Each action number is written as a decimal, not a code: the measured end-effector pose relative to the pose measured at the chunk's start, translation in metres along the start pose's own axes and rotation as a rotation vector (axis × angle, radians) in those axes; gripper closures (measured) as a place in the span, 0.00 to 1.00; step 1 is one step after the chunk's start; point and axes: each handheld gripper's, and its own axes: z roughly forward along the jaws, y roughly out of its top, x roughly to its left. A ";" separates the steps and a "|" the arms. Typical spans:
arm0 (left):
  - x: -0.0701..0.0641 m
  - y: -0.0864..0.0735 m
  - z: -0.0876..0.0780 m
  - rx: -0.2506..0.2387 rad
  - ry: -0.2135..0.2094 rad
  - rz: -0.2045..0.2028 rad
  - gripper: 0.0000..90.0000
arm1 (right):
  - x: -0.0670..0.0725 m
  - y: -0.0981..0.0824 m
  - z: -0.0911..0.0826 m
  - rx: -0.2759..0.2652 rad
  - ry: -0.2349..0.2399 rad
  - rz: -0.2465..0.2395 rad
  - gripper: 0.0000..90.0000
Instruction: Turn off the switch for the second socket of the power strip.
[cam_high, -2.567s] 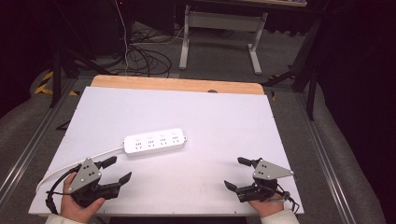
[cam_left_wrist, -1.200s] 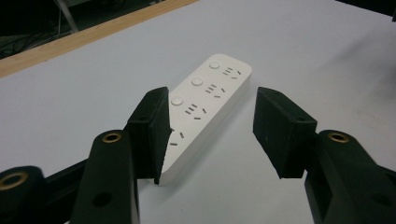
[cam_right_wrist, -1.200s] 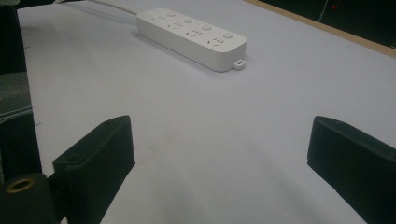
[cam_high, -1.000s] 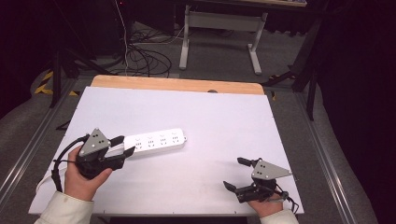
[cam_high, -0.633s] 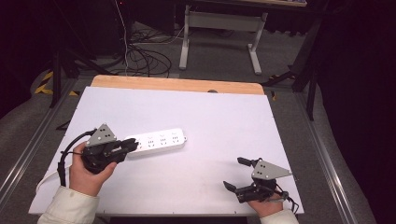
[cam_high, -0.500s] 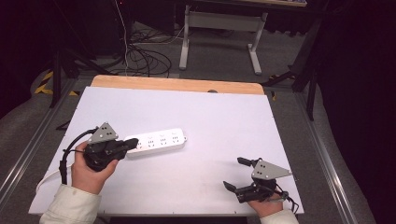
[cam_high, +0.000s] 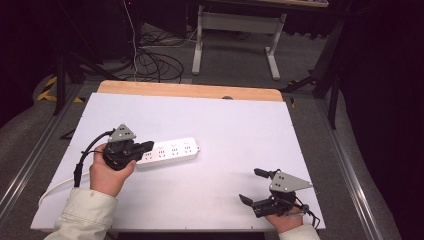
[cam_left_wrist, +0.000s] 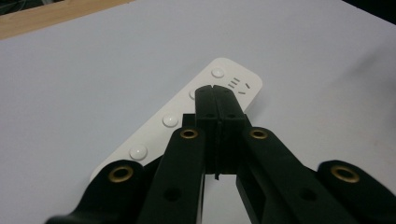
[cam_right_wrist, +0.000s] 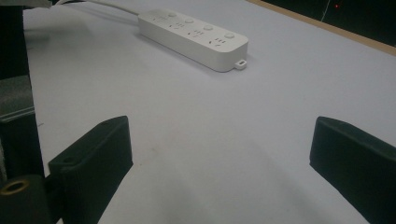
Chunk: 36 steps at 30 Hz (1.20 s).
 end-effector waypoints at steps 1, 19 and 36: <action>0.001 0.000 0.003 0.003 0.004 0.002 1.00 | 0.000 0.000 0.000 0.000 0.000 0.000 0.07; 0.012 -0.002 0.038 0.051 0.011 -0.056 1.00 | 0.000 0.000 0.000 0.000 0.003 -0.002 0.07; 0.016 -0.007 0.060 0.078 0.051 -0.057 1.00 | 0.000 0.000 0.000 -0.004 0.008 -0.006 0.07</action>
